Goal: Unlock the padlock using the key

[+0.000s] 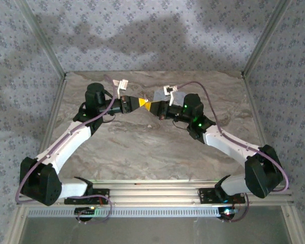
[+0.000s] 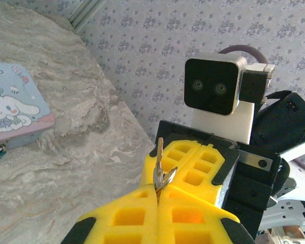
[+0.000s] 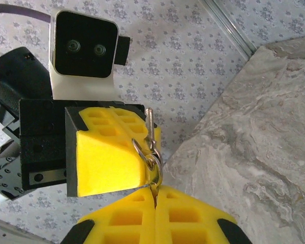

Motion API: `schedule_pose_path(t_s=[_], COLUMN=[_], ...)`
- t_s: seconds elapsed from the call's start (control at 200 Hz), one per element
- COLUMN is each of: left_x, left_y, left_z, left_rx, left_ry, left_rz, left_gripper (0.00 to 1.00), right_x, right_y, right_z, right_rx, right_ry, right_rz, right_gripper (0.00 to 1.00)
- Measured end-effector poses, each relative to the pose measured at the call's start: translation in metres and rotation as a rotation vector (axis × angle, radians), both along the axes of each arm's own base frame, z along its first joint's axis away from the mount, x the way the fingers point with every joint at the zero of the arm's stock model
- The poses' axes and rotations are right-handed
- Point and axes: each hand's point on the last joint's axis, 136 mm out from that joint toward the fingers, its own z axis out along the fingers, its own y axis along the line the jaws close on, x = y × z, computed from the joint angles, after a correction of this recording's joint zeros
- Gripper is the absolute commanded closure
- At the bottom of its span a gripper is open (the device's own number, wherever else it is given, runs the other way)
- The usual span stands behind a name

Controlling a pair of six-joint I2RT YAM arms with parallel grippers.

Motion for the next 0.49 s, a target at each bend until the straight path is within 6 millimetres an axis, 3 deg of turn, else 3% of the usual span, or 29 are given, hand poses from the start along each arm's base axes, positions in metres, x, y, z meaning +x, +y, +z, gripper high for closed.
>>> schedule_pose_path(t_s=[0.125, 0.35, 0.495], left_x=[-0.003, -0.008, -0.006], left_y=[0.0, 0.002, 0.026], left_z=[-0.007, -0.007, -0.003], left_rx=[0.021, 0.063, 0.099], left_ry=[0.019, -0.004, -0.037], left_rz=[-0.01, -0.03, 0.023], left_gripper=[0.94, 0.55, 0.5], right_x=[-0.004, -0.004, -0.001], right_y=[-0.004, -0.017, -0.032], right_z=[-0.006, -0.001, 0.01], right_rx=[-0.073, -0.273, -0.476], right_ry=[-0.028, -0.111, -0.168], right_rz=[0.001, -0.026, -0.05], right_gripper=[1.0, 1.0, 1.0])
